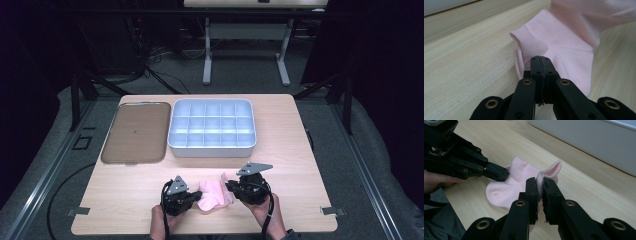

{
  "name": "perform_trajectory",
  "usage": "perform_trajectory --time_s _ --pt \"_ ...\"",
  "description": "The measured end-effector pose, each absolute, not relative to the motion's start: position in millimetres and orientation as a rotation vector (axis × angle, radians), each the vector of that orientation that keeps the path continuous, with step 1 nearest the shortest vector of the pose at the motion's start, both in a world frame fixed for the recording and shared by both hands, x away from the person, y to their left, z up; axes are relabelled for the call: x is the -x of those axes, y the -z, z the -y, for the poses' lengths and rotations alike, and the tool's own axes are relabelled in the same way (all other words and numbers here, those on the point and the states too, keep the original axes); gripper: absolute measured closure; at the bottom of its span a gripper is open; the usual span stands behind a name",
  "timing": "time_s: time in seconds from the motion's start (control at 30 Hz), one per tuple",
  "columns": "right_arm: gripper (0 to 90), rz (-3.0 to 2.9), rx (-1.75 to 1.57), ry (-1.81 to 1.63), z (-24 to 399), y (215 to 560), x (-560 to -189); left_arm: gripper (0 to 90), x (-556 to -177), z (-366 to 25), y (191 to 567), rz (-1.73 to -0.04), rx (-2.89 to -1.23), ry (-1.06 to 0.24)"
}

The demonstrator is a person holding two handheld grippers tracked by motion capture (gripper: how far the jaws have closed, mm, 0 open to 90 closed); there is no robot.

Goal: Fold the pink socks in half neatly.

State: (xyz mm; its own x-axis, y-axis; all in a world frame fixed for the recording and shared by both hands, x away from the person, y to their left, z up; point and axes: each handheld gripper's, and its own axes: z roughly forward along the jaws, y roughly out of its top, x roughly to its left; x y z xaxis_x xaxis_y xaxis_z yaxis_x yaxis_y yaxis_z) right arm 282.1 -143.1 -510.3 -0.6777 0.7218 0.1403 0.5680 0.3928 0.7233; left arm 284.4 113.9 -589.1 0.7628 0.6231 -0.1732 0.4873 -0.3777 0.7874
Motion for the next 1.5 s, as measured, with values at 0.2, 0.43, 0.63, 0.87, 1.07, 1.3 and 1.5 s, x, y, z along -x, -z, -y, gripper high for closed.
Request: perform_trajectory --time_s 0.2,0.43,0.63,0.87,1.07,1.3,1.5 --pt "82.7 -2.502 -1.109 -1.142 122 513 -286 89.5 -284 -114 589 -0.837 -2.048 -0.197" --pt "82.7 -2.548 -1.069 -1.116 105 518 -289 89.5 -284 -114 589 -0.834 -2.049 -0.193" --pt "82.8 -2.581 -1.046 -1.111 92 526 -289 89.5 -284 -114 589 -0.835 -2.048 -0.194" --pt "82.8 -2.619 -1.026 -1.103 83 539 -289 89.5 -284 -114 589 -0.834 -2.05 -0.195" --pt "69.1 -2.659 -1.017 -1.157 86 548 -292 89.5 -284 -113 589 -0.832 -2.049 -0.196" --pt "58.0 -2.584 -1.034 -1.28 116 530 -292 89.4 -284 -113 589 -0.833 -2.048 -0.195" --pt "57.5 -2.579 -1.094 -1.15 121 541 -302 89.5 -284 -113 589 -0.833 -2.049 -0.197"
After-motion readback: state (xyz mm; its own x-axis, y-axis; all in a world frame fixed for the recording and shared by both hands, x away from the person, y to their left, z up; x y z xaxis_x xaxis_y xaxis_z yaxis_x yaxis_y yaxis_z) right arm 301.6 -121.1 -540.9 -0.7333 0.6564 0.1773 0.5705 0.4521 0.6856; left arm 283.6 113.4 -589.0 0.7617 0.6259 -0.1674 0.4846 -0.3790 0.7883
